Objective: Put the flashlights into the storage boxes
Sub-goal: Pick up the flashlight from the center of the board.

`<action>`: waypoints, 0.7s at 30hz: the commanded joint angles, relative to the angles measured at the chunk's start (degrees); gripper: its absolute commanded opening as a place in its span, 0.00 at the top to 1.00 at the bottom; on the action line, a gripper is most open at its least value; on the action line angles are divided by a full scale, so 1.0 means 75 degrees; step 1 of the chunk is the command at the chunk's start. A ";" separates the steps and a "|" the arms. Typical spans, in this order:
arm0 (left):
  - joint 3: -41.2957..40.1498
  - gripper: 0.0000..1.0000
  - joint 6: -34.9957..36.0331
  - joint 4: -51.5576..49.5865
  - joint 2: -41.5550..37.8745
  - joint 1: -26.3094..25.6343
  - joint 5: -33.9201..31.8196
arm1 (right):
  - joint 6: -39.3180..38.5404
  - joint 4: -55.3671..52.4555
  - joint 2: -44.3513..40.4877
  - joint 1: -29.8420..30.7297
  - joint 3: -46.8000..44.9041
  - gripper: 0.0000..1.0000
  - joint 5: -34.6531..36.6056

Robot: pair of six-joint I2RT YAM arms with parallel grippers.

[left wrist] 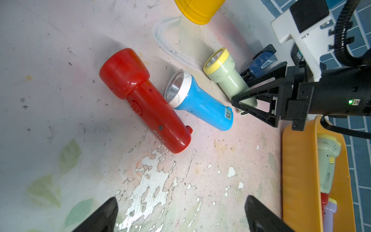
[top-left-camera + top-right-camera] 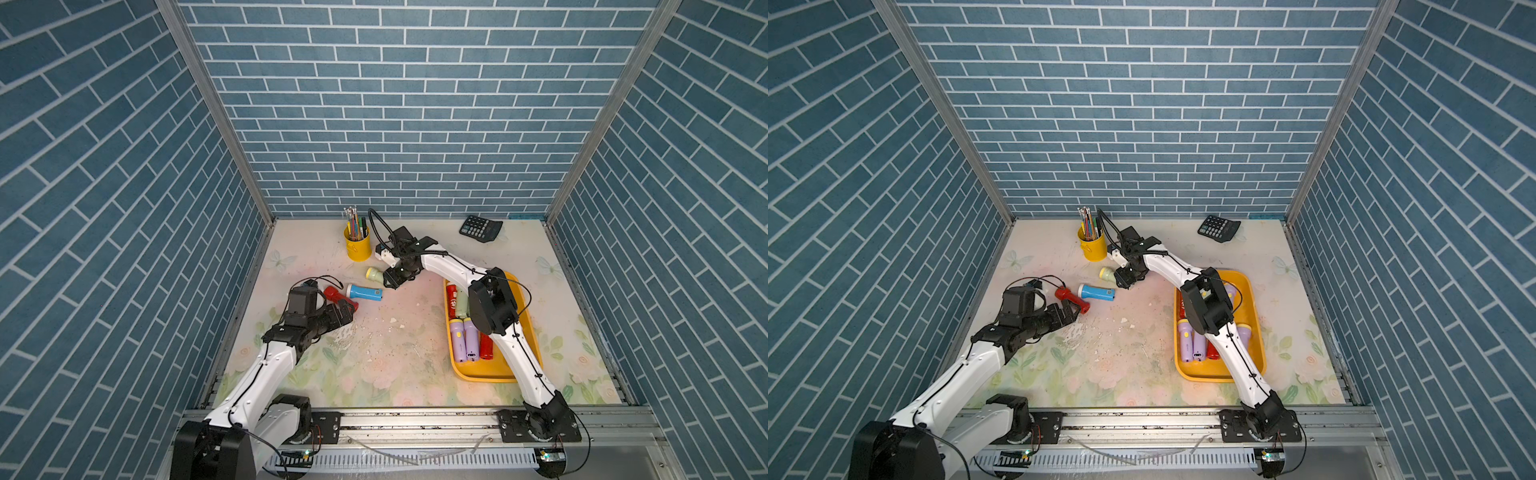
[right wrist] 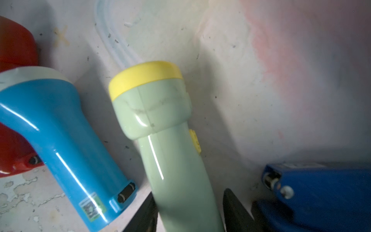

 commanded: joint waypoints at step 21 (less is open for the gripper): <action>0.0362 0.13 0.0187 0.0089 -0.0288 -0.0025 0.0595 | 0.1158 0.2297 -0.3901 0.0000 -0.4218 0.74 0.0100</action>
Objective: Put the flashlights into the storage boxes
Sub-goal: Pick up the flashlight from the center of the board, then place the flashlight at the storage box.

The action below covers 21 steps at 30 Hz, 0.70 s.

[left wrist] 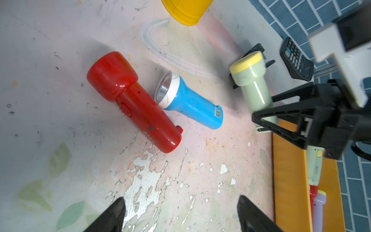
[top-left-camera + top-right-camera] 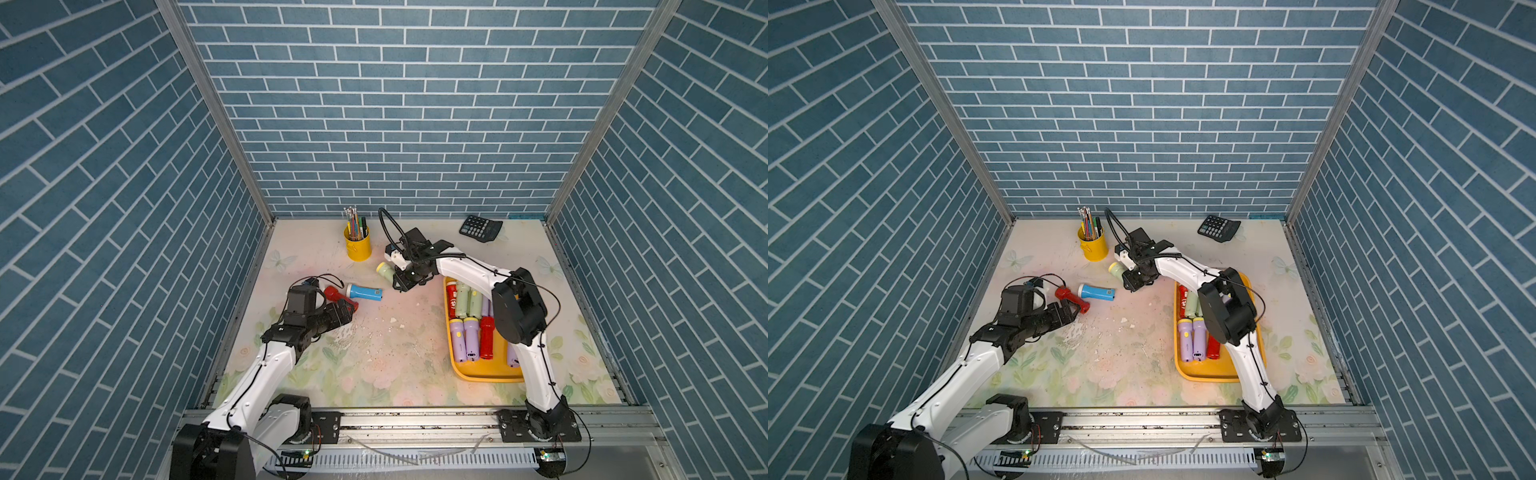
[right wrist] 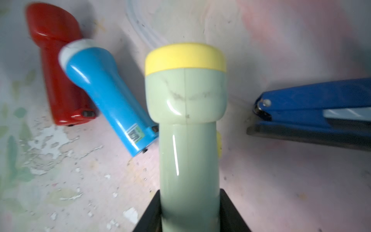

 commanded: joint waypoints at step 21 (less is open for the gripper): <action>0.1192 0.16 0.0011 0.1769 0.1468 -0.3244 -0.0663 | 0.4359 0.2530 -0.7196 -0.0932 -0.7576 0.80 0.0633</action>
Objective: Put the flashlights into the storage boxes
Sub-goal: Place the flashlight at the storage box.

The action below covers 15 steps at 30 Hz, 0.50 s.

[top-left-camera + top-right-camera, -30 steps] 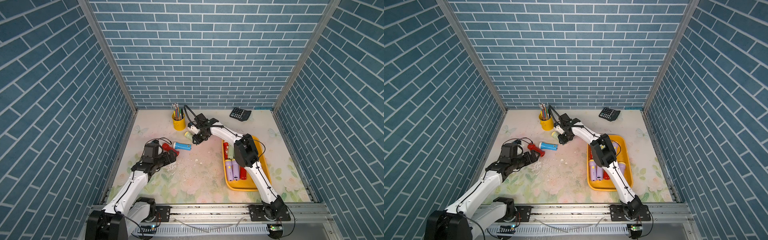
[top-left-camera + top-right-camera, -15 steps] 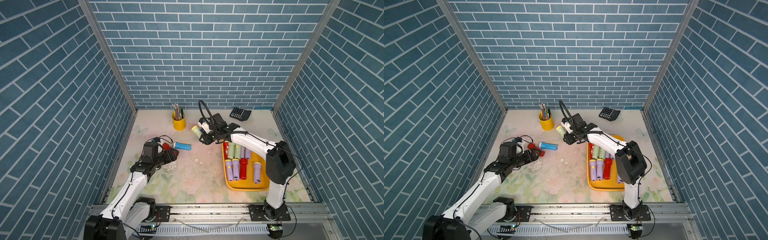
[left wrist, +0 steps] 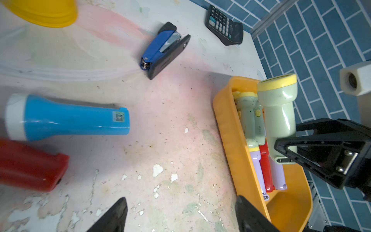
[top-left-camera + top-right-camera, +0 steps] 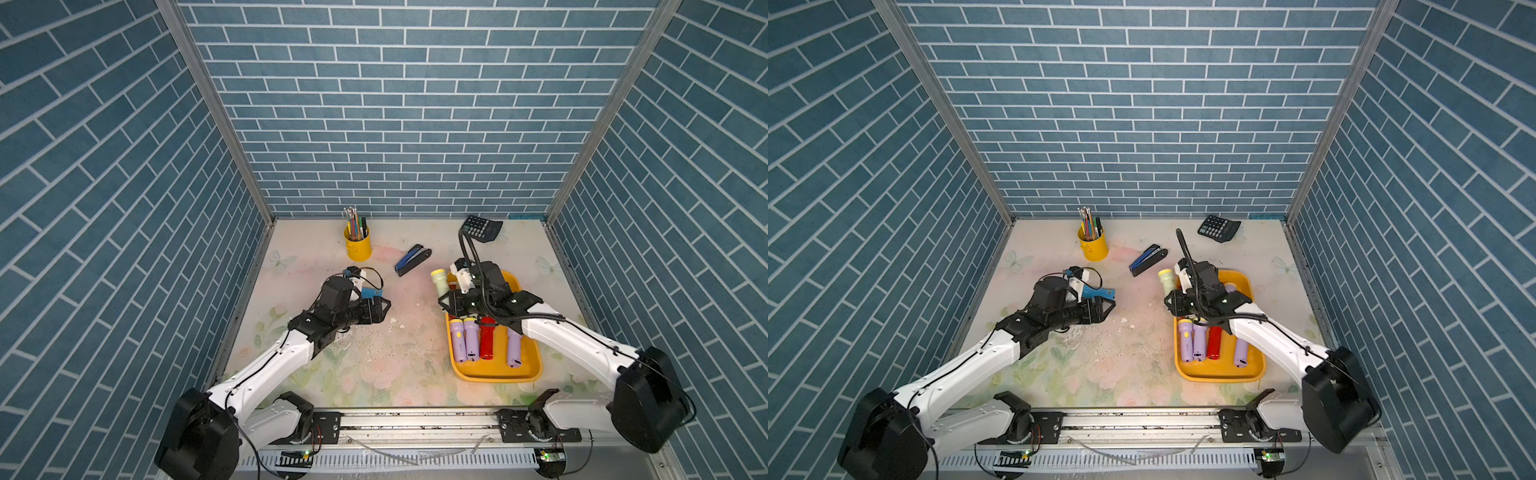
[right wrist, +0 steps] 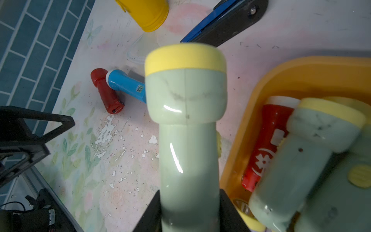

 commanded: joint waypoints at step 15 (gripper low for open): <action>0.1404 0.18 -0.0026 0.1310 0.2389 -0.1711 -0.0266 | 0.1700 -0.2819 -0.2632 -0.0625 -0.1331 0.81 0.1410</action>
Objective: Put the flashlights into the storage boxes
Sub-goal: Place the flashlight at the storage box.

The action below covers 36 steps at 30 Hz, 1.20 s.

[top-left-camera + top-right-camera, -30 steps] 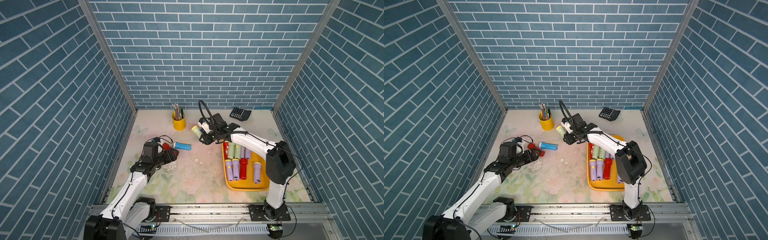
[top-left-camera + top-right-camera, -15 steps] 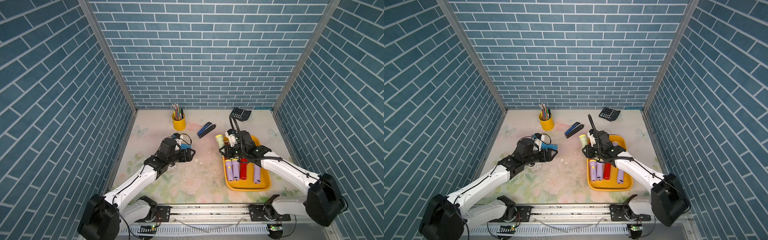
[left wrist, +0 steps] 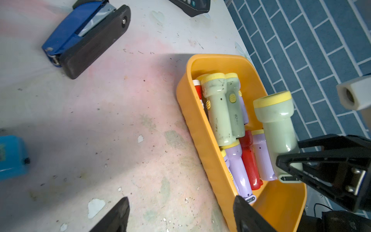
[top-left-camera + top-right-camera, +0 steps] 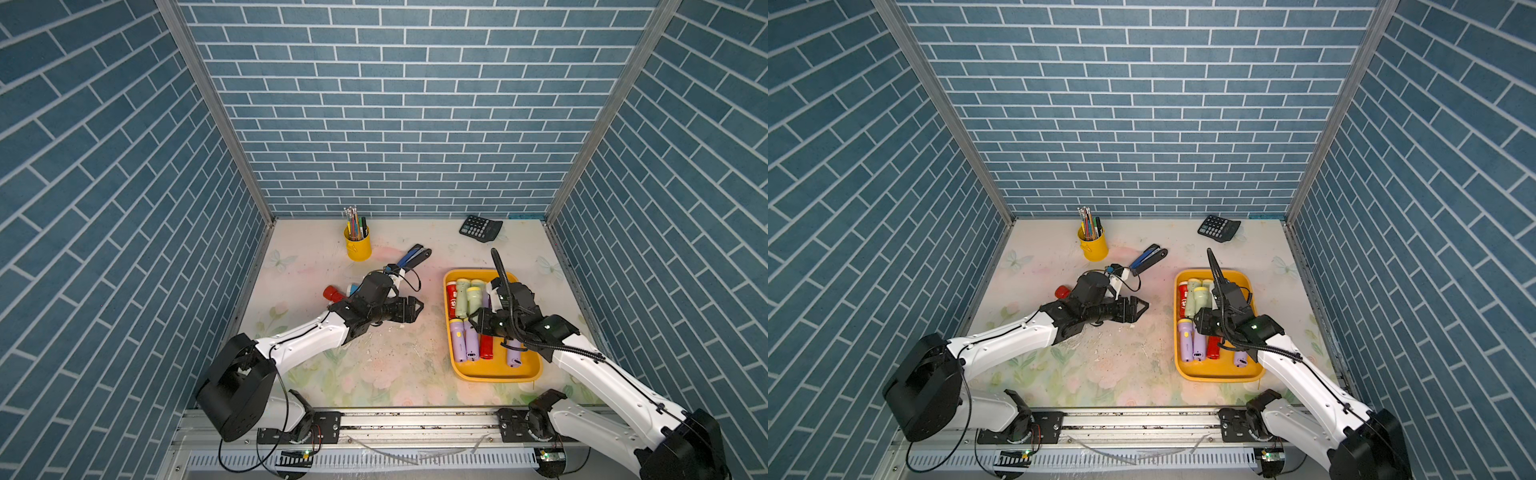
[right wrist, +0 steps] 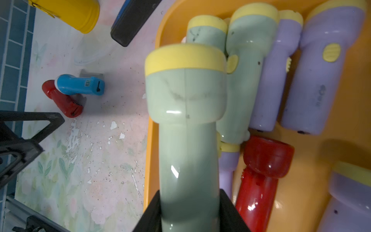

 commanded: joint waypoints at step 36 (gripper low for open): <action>0.0318 0.19 -0.0088 0.0452 0.0565 -0.0366 0.0009 | 0.0881 -0.2392 0.0184 -0.0223 -0.0355 0.79 0.1539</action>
